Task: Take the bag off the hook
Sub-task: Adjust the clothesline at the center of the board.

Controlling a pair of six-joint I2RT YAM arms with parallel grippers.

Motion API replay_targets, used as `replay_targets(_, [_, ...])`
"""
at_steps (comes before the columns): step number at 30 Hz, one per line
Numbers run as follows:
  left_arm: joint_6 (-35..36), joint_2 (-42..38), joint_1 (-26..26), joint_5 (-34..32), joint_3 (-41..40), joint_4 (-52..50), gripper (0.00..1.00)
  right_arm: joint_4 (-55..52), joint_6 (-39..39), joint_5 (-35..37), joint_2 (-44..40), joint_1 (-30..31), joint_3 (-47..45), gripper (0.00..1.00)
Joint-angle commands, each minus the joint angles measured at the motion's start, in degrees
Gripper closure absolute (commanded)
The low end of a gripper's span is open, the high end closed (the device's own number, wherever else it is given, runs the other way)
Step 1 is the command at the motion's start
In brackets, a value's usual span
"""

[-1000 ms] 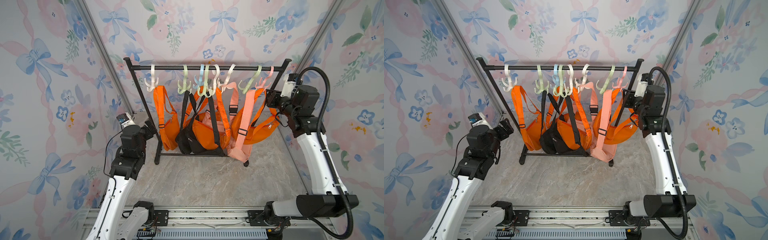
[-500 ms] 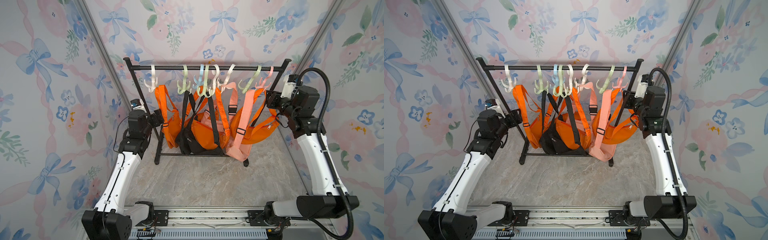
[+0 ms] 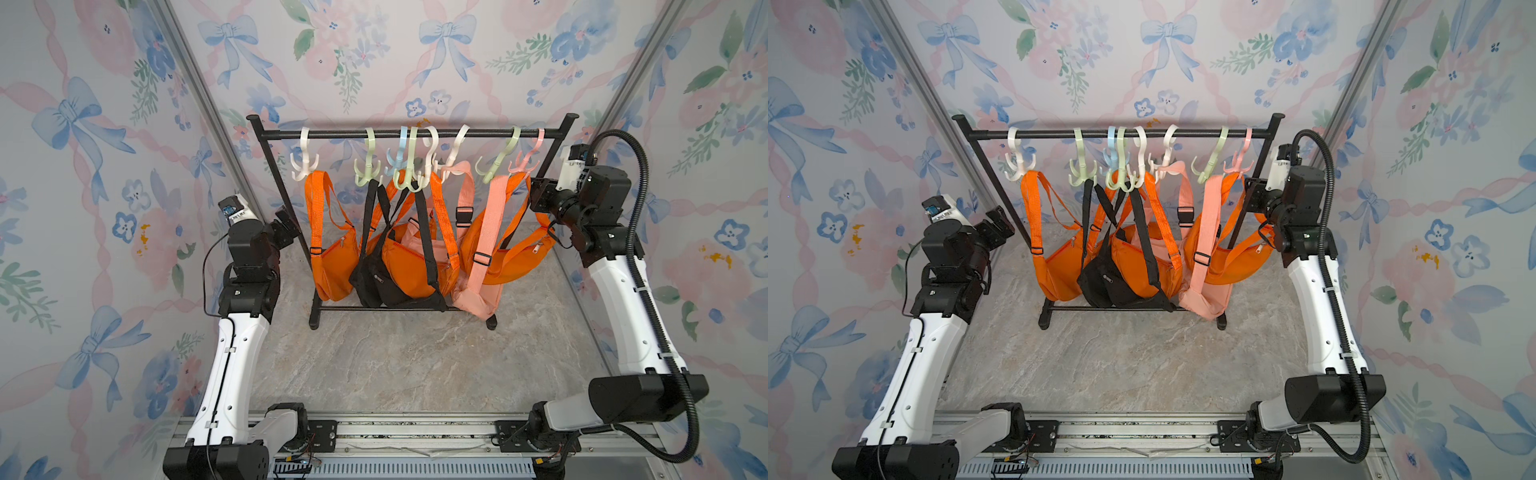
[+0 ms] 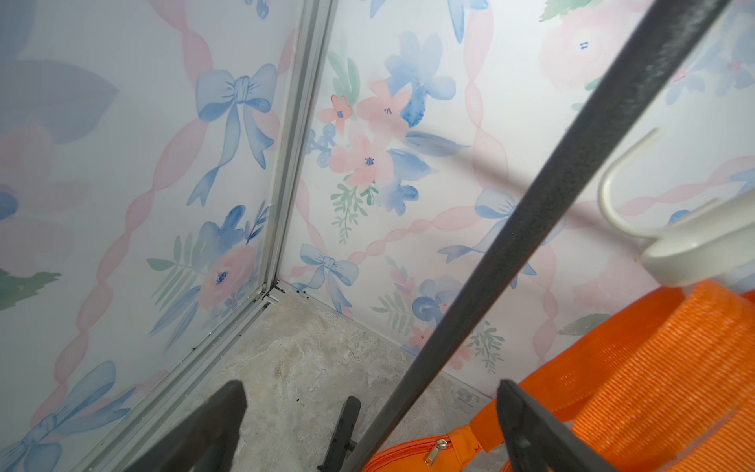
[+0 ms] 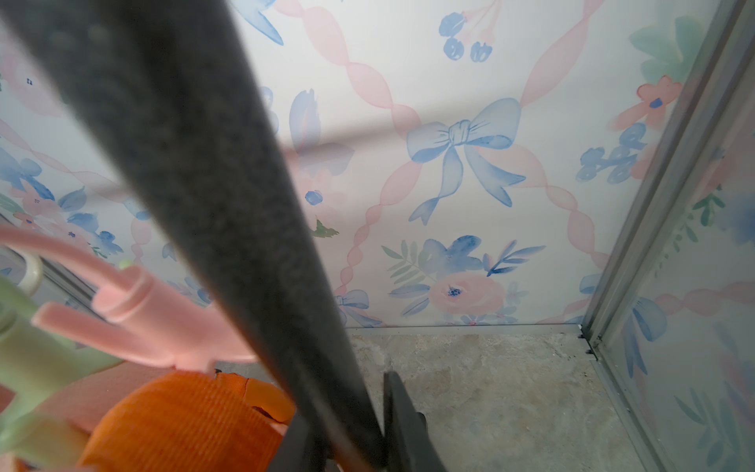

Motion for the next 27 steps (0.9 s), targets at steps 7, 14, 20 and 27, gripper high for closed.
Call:
replay_targets(7, [-4.65, 9.75, 1.59, 13.01, 2.46, 4.4, 0.08, -2.25, 3.0, -1.82, 2.6, 0.58, 3.54, 0.79])
replay_targets(14, [-5.46, 16.1, 1.5, 16.66, 6.64, 5.26, 0.49, -3.46, 2.29, -1.76, 5.34, 1.38, 6.39, 0.81])
replay_targets(20, [-6.41, 17.4, 1.5, 15.04, 6.94, 8.68, 0.6, -4.64, 1.66, -2.32, 9.72, 2.44, 10.49, 0.82])
replay_targets(27, [-7.4, 23.22, 1.5, 15.24, 11.07, 10.99, 0.6, -6.71, 2.01, -4.89, 17.97, 4.95, 17.71, 0.83])
